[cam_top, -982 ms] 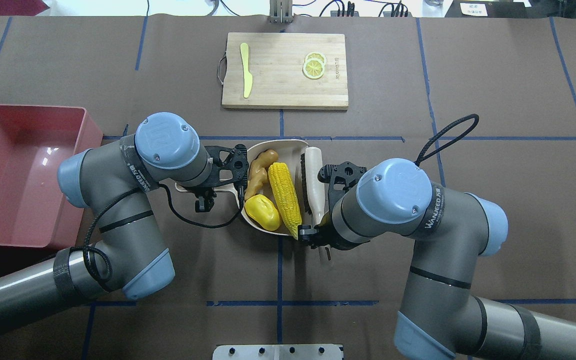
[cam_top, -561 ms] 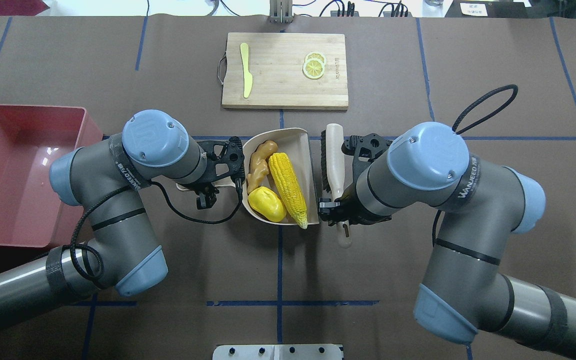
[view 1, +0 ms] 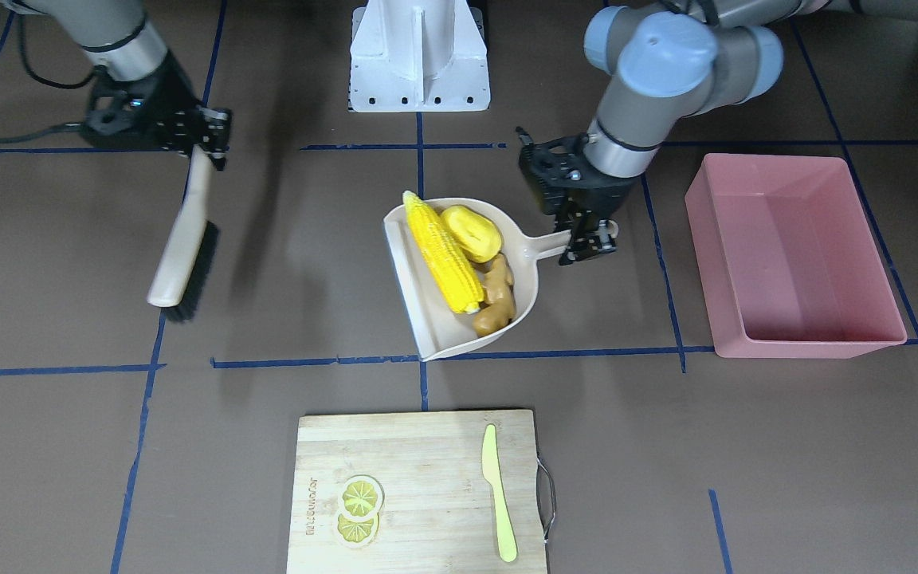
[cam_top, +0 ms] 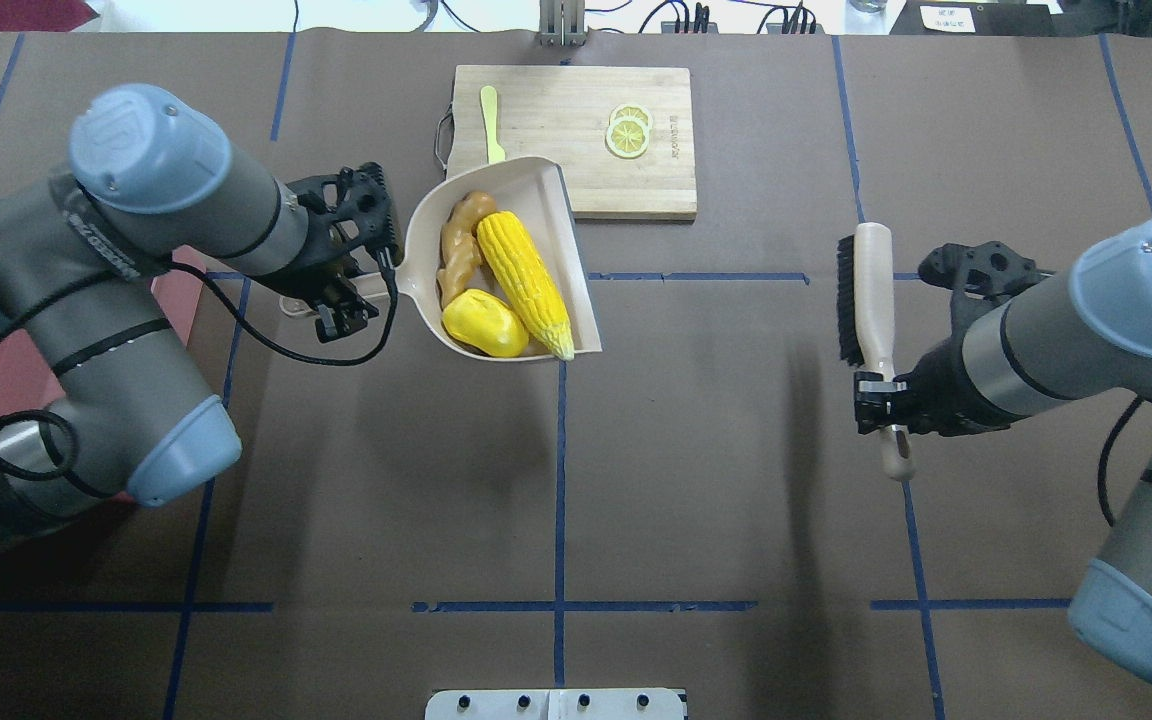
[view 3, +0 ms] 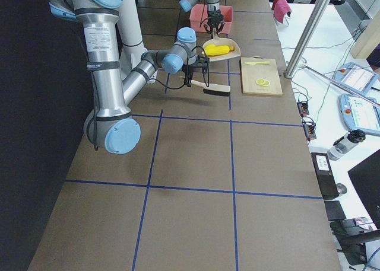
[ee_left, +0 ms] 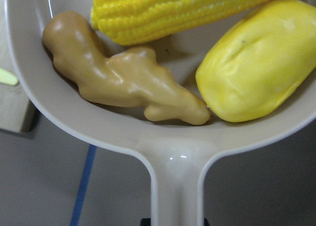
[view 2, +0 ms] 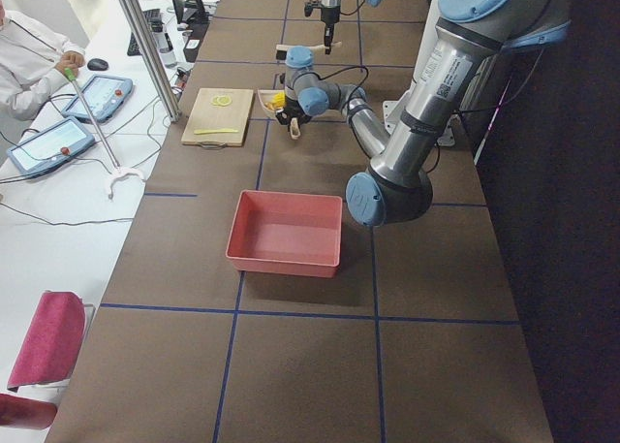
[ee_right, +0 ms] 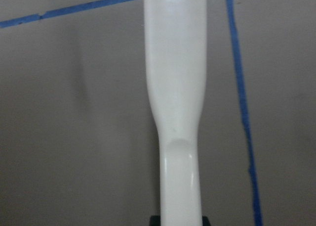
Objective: Sweep and dump trash into bin
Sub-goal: 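Carry the dustpan over the pink bin with the left gripper while the right withdraws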
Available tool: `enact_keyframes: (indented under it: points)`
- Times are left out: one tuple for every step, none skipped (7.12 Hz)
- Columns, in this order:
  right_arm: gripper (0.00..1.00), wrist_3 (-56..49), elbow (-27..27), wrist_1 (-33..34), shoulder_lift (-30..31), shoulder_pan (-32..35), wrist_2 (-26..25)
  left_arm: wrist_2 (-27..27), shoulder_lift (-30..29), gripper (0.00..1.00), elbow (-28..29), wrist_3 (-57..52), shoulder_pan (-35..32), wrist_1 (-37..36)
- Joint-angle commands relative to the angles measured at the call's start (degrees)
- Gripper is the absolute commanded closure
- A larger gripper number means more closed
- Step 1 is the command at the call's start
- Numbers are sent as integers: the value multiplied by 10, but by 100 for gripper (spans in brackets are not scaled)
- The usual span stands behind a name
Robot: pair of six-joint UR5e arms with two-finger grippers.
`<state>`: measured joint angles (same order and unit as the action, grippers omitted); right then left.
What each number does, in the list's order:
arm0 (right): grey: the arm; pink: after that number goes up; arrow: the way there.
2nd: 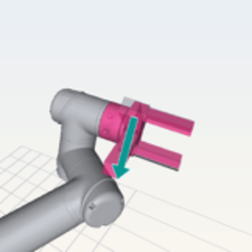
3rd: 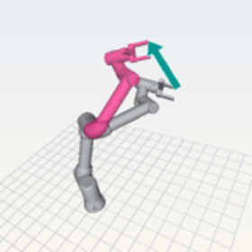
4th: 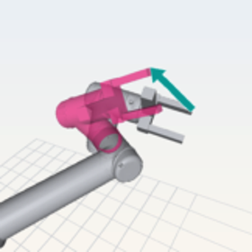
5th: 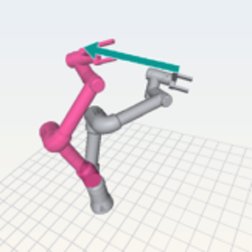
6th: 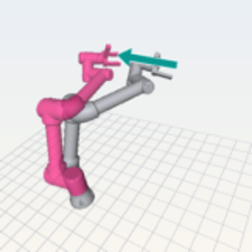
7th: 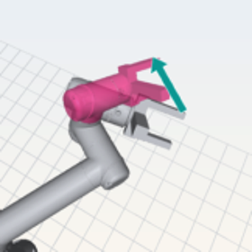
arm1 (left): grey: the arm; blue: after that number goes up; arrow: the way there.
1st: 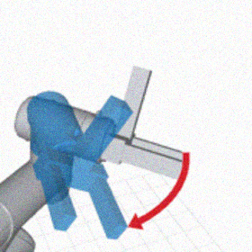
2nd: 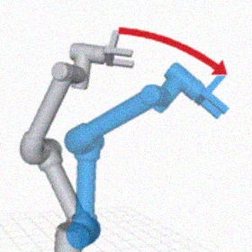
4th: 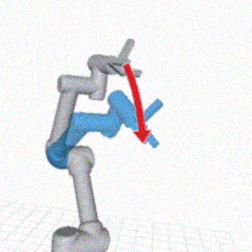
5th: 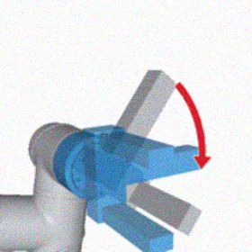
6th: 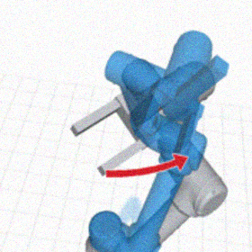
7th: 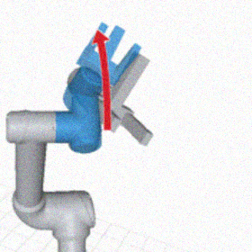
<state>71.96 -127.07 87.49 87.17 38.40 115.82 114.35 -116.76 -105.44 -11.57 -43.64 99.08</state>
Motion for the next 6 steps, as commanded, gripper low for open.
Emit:
enact_keyframes:
  points:
    - [100, -65, -12, -5, 84, 31, 5, 3, 87, 96, -74, 2, -64, -3]
    - [100, -78, -13, -39, 128, 33, 7, 4, 132, 100, -92, -2, -98, -2]
    - [100, -78, -6, -130, 190, 33, 8, 39, 172, 100, -93, -4, -136, 1]
    - [100, -78, 16, -213, 232, 37, 10, 93, 200, 100, -87, -37, -191, 4]
    - [100, -78, 46, -264, 246, 45, 19, 132, 253, 100, -84, -150, -251, 3]
    - [100, -78, 60, -281, 247, 48, 22, 148, 279, 100, -62, -209, -299, 2]
